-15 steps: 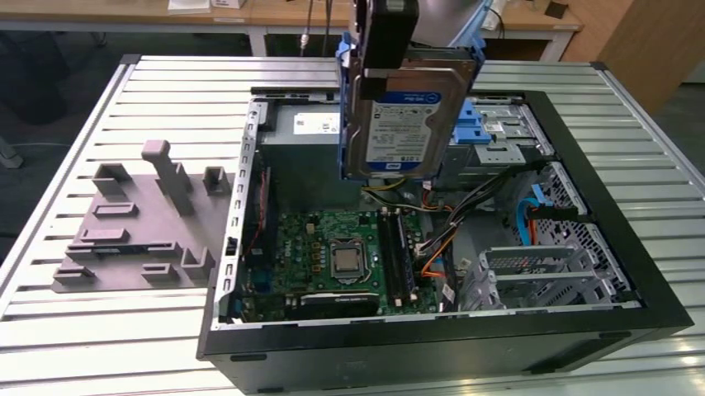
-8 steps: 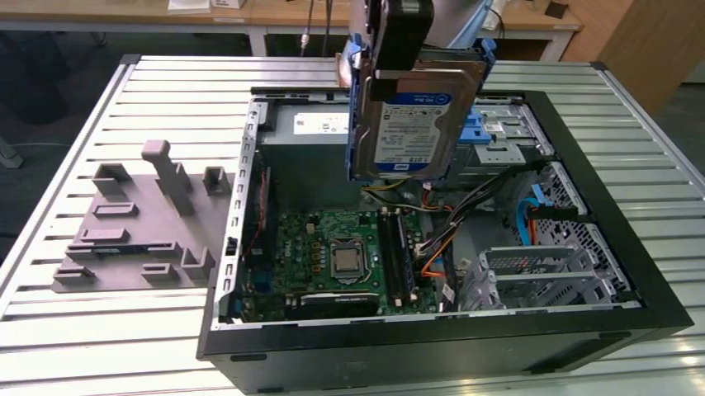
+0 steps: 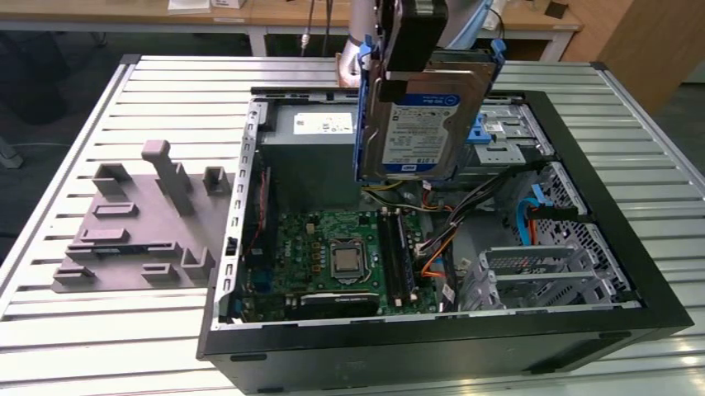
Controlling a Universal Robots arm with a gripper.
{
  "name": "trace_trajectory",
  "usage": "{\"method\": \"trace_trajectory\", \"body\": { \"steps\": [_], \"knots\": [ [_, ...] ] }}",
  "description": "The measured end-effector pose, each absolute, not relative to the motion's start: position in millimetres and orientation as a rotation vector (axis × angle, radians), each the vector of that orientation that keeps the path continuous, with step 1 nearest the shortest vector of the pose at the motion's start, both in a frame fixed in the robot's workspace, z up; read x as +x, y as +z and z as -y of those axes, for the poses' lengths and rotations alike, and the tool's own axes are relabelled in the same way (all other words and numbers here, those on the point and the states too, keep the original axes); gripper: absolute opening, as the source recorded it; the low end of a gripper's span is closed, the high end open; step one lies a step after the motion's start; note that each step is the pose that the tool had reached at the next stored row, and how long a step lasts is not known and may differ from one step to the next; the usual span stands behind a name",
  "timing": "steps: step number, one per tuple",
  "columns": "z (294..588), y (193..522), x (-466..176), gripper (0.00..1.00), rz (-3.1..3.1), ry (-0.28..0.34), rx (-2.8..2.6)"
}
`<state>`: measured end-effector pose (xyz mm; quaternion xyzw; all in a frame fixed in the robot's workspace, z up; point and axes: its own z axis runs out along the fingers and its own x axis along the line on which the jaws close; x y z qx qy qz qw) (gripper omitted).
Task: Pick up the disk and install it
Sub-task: 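Insert the disk into the insertion slot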
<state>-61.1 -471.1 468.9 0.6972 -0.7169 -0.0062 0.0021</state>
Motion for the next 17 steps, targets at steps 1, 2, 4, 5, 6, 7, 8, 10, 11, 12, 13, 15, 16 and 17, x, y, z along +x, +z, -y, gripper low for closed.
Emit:
{"method": "trace_trajectory", "body": {
  "steps": [1,2,4,5,6,7,8,10,11,12,13,15,16,17],
  "knots": [
    [472,469,-61,0.36,2.249,-0.02,2.187],
    [473,469,-61,0.36,2.249,-0.02,2.187],
    [476,469,-61,0.36,2.249,-0.02,2.187],
    [477,468,-61,0.36,2.249,-0.02,2.187],
    [479,468,-61,0.36,2.249,-0.02,2.187],
    [481,468,-61,0.36,2.249,-0.02,2.187],
    [482,468,-61,0.36,2.249,-0.02,2.187],
    [483,468,-61,0.36,2.249,-0.02,2.187],
    [483,468,-61,0.36,2.249,-0.02,2.187],
    [483,468,-61,0.36,2.249,-0.02,2.187],
    [483,468,-61,0.36,2.249,-0.02,2.187],
    [483,468,-61,0.36,2.249,-0.02,2.187],
    [484,468,-61,0.36,2.249,-0.02,2.188],
    [486,468,-61,0.36,2.249,-0.02,2.187]
  ]
}}
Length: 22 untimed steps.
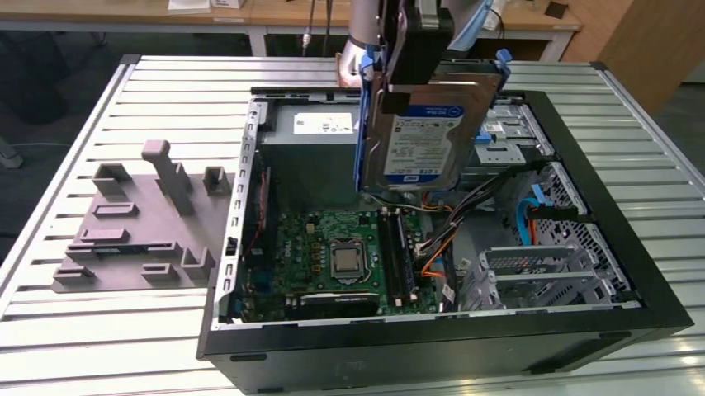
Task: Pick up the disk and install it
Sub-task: 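Insert the disk into the insertion slot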
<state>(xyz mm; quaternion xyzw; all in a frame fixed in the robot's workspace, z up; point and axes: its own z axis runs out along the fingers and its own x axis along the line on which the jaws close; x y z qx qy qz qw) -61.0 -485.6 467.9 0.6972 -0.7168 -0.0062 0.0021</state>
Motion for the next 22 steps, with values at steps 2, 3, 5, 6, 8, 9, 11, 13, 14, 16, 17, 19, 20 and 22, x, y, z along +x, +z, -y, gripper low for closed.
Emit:
{"method": "trace_trajectory", "body": {
  "steps": [2,3,5,6,8,9,11,13,14,16,17,19,20,22],
  "knots": [
    [490,467,-61,0.36,2.249,-0.02,2.187],
    [492,467,-61,0.36,2.249,-0.02,2.187],
    [496,466,-61,0.36,2.249,-0.02,2.187],
    [498,466,-60,0.36,2.249,-0.02,2.187],
    [500,466,-57,0.36,2.249,-0.02,2.187],
    [500,465,-55,0.36,2.249,-0.02,2.187],
    [501,465,-51,0.36,2.249,-0.02,2.187],
    [501,464,-49,0.36,2.249,-0.02,2.187],
    [502,464,-49,0.36,2.249,-0.02,2.187],
    [503,463,-48,0.36,2.249,-0.019,2.187],
    [504,463,-48,0.36,2.249,-0.019,2.187],
    [507,462,-47,0.36,2.249,-0.019,2.187],
    [508,462,-47,0.36,2.249,-0.019,2.187],
    [511,461,-47,0.36,2.248,-0.018,2.187]
  ]
}}
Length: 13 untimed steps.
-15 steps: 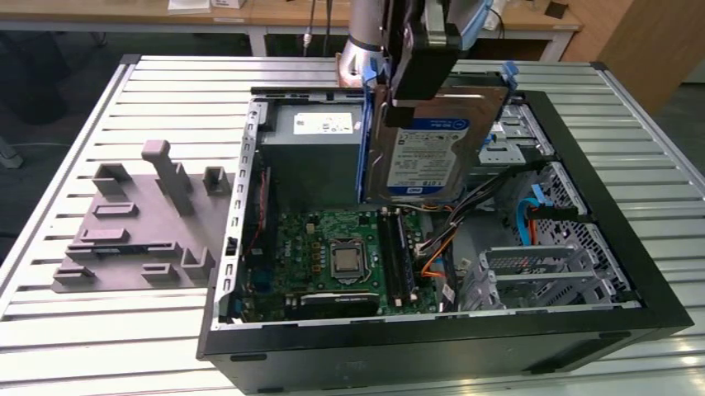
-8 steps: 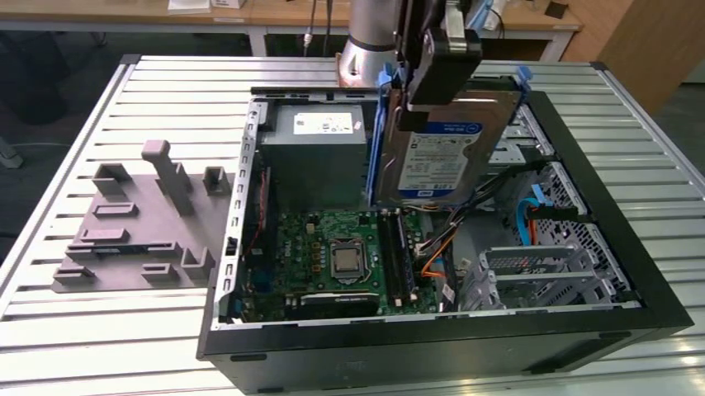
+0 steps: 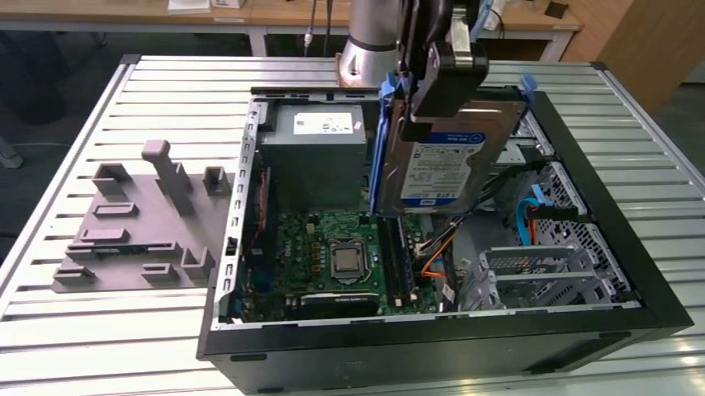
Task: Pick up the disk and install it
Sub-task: 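Insert the disk into the insertion slot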
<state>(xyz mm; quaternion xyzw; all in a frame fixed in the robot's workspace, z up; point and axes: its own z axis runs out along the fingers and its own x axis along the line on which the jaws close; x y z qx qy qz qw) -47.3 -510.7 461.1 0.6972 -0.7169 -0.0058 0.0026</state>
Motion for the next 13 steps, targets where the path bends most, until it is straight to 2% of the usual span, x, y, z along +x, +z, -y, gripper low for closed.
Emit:
{"method": "trace_trajectory", "body": {
  "steps": [13],
  "knots": [
    [526,457,-40,0.36,2.247,-0.015,2.185]
  ]
}}
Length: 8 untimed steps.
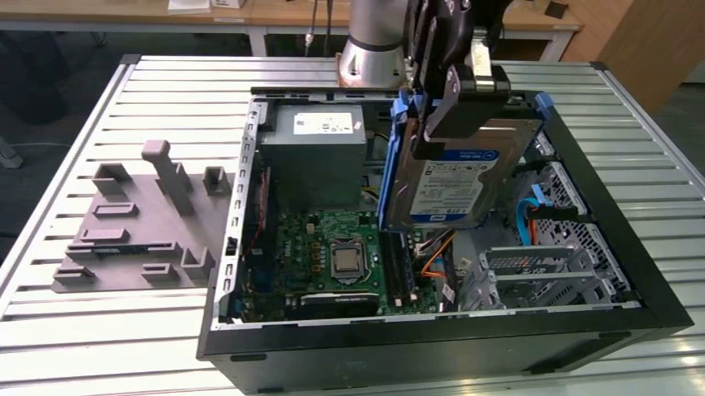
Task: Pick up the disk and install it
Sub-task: 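Insert the disk into the insertion slot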
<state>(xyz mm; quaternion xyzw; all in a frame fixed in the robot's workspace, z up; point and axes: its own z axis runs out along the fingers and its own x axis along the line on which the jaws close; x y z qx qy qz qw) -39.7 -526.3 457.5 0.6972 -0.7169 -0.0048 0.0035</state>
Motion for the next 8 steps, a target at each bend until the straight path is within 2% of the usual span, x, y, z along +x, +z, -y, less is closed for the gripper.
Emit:
{"method": "trace_trajectory", "body": {
  "steps": [8],
  "knots": [
    [526.8,457.2,-39.0,0.36,2.247,-0.015,2.185]
  ]
}}
